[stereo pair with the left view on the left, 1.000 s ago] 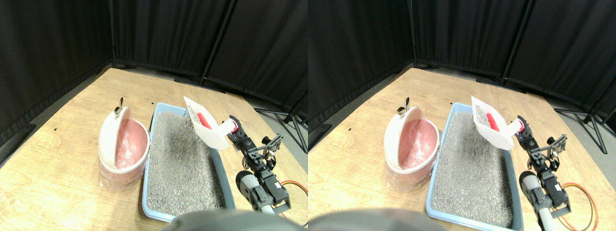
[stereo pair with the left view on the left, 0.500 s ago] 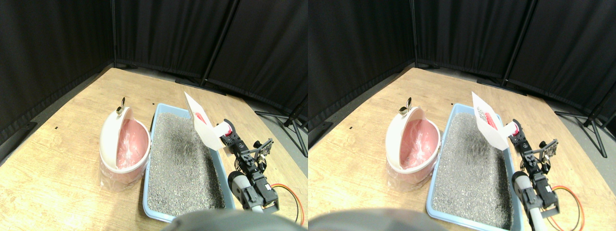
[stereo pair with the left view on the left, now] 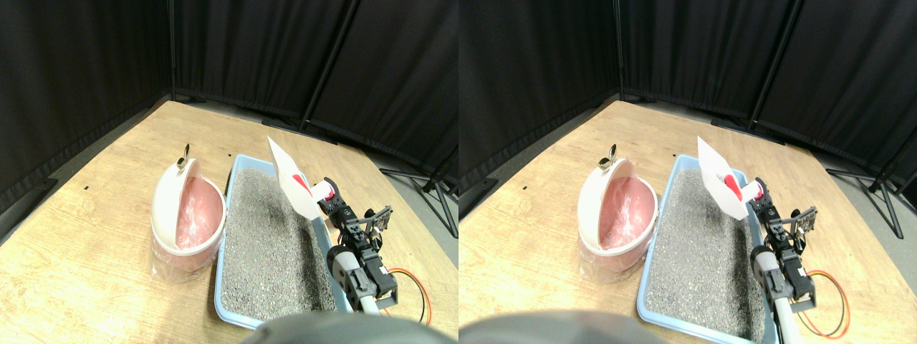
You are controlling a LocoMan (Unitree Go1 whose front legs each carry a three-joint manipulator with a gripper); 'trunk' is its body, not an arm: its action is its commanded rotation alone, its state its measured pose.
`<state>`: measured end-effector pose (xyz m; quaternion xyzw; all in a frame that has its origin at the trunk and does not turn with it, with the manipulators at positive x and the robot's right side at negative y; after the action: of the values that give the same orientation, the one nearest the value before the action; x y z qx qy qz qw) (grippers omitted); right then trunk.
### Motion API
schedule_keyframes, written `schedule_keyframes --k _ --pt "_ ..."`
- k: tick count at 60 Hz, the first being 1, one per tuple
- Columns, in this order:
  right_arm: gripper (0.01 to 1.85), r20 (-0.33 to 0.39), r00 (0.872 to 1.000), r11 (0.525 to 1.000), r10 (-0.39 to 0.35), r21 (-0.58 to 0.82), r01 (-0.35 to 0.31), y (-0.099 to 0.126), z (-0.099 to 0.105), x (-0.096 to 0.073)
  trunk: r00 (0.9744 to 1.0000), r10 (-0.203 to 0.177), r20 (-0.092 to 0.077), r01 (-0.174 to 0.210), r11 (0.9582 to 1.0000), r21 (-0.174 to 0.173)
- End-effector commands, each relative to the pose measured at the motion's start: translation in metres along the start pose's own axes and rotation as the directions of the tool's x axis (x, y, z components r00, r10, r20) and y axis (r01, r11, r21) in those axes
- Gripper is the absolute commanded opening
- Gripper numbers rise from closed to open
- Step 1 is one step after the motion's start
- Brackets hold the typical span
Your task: Scoop (unimanual)
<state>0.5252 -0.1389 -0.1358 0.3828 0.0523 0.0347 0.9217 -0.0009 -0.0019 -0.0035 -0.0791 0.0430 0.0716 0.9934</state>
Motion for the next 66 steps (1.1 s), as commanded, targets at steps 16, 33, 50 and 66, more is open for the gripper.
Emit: schedule_keyframes --k 16,33,50,66 --pt "0.05 0.041 0.993 0.99 0.107 -0.098 -0.102 0.01 0.015 0.006 0.9995 0.027 -0.013 -0.028 0.9994 -0.019" --pt "0.05 0.02 0.972 0.887 0.234 -0.415 -0.204 0.024 0.023 0.002 0.999 0.043 -0.012 -0.043 0.9988 -0.024" --pt "0.05 -0.028 0.969 0.843 0.247 -0.487 -0.229 0.038 0.026 0.001 0.9981 0.06 -0.009 -0.06 0.9978 -0.029" --pt "0.05 -0.061 0.96 0.806 0.274 -0.53 -0.263 0.048 0.022 0.003 0.996 0.089 -0.006 -0.09 0.9951 -0.042"
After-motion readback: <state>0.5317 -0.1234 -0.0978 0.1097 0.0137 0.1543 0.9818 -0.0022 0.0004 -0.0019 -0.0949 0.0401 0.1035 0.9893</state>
